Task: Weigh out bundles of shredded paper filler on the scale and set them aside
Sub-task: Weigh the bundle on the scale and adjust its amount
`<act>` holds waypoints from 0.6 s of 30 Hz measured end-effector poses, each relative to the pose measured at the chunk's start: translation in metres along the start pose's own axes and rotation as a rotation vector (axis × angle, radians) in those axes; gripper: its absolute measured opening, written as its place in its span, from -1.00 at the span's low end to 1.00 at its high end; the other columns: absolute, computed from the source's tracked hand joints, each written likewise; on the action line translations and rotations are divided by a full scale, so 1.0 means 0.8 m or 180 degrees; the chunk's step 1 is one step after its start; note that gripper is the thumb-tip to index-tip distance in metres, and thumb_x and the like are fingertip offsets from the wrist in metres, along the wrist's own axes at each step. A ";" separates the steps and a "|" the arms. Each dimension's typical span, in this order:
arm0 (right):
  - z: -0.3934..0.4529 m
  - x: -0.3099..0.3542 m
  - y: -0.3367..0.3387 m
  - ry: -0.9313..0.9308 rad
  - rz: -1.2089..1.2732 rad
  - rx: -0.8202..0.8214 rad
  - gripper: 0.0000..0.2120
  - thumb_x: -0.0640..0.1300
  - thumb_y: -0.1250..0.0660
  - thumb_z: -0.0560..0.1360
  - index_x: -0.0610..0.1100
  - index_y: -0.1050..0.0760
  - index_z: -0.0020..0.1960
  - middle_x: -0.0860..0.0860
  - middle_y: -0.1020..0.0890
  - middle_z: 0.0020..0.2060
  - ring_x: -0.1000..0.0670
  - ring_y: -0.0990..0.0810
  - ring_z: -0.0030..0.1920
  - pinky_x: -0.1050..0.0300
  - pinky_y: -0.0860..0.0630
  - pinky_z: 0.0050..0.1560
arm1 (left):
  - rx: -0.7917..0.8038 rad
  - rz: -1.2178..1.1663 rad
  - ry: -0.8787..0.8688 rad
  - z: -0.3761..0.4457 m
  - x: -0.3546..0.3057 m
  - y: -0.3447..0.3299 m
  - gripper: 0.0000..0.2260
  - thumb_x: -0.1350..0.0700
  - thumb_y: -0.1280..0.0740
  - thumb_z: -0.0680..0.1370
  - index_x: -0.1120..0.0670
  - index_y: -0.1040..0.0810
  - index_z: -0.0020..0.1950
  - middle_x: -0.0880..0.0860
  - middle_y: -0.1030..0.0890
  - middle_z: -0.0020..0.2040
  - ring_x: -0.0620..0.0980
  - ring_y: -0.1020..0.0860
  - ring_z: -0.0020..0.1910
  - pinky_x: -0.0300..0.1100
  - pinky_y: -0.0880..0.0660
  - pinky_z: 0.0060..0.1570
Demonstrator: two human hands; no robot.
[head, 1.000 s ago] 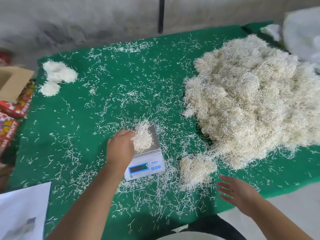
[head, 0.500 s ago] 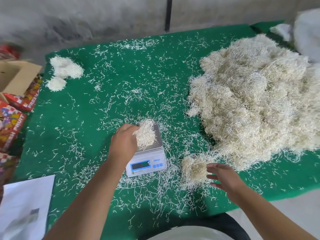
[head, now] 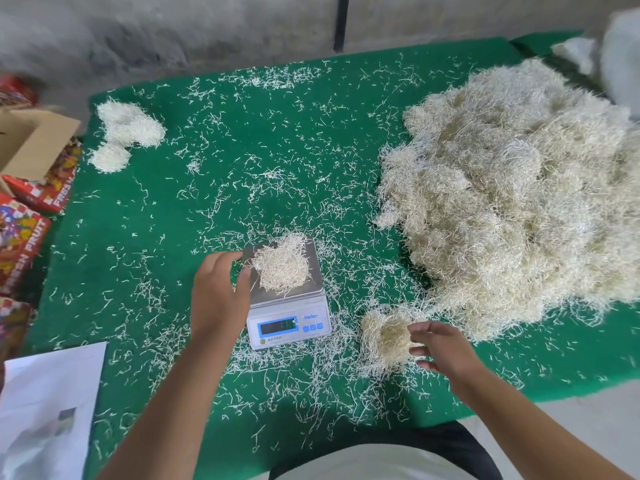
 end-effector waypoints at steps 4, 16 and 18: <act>0.000 -0.002 0.001 -0.0039 -0.0002 -0.0013 -0.91 -0.22 -0.35 0.66 -0.17 -0.63 0.12 -0.18 -0.71 0.04 -0.11 -0.69 -0.06 -0.01 -0.61 -0.08 | -0.0166 -0.0097 -0.0071 0.022 0.000 0.003 -0.67 -0.04 -0.28 0.66 0.00 -0.50 0.40 0.03 -0.49 0.36 0.01 -0.45 0.35 0.13 -0.46 0.34; -0.021 -0.026 0.012 -0.0159 -0.0321 -0.0060 -0.91 -0.19 -0.35 0.67 -0.14 -0.64 0.11 -0.13 -0.75 0.00 -0.14 -0.73 -0.02 0.00 -0.62 -0.09 | 0.1558 0.0902 -0.0609 0.102 -0.034 -0.106 -0.02 -0.65 -0.19 0.33 -0.39 0.19 0.62 -0.12 0.28 0.66 0.13 0.16 0.66 0.42 0.01 0.46; -0.028 -0.032 0.014 -0.0198 -0.0328 -0.0055 -0.91 -0.18 -0.36 0.67 -0.14 -0.64 0.11 -0.11 -0.76 -0.02 -0.14 -0.74 -0.03 -0.01 -0.63 -0.08 | 0.1979 0.1205 -0.0848 0.100 -0.024 -0.139 -0.01 -0.61 -0.22 0.33 -0.39 0.22 0.61 -0.04 0.33 0.65 0.14 0.25 0.65 0.41 0.11 0.49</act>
Point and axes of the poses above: each hand's wrist, its own z-axis towards the middle knuckle, its own y-axis out of the back of the hand, x = y × z, the point moved 3 cm from there along z, towards the middle knuckle
